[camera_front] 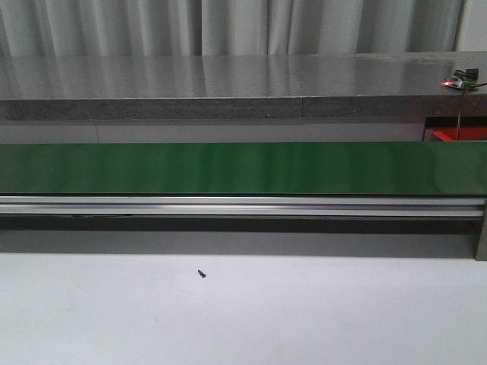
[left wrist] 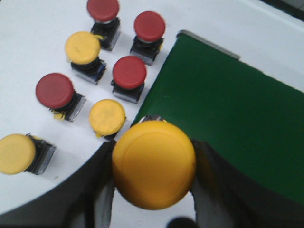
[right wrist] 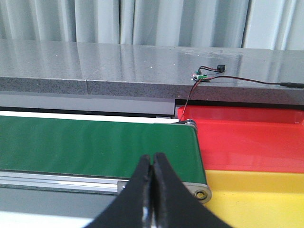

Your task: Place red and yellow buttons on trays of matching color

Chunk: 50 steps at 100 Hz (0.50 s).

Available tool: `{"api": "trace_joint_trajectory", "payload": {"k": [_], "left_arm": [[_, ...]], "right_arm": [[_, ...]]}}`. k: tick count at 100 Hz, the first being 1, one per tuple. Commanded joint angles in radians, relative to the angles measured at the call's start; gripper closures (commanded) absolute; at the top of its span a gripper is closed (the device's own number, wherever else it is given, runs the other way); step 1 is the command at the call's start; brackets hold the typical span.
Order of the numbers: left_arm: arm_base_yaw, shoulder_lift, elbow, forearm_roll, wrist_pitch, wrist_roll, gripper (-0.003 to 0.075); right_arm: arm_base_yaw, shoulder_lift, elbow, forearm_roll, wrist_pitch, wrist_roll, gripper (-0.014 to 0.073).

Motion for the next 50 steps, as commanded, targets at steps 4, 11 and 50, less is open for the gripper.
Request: {"api": "trace_joint_trajectory", "payload": {"k": [4,11,50], "left_arm": [[-0.041,0.029,-0.094,-0.01,-0.005,-0.001,0.0572],[-0.058,0.072,-0.131,-0.01,0.016,-0.001,0.0572],[-0.096,0.25,-0.241,-0.029,0.024,-0.001,0.0572]], "right_arm": [[-0.005,-0.018,-0.018,-0.013,-0.079,-0.002,0.0662],[-0.005,-0.018,-0.018,-0.013,-0.079,-0.002,0.0662],[-0.005,-0.018,-0.018,-0.013,-0.079,-0.002,0.0662]]}}
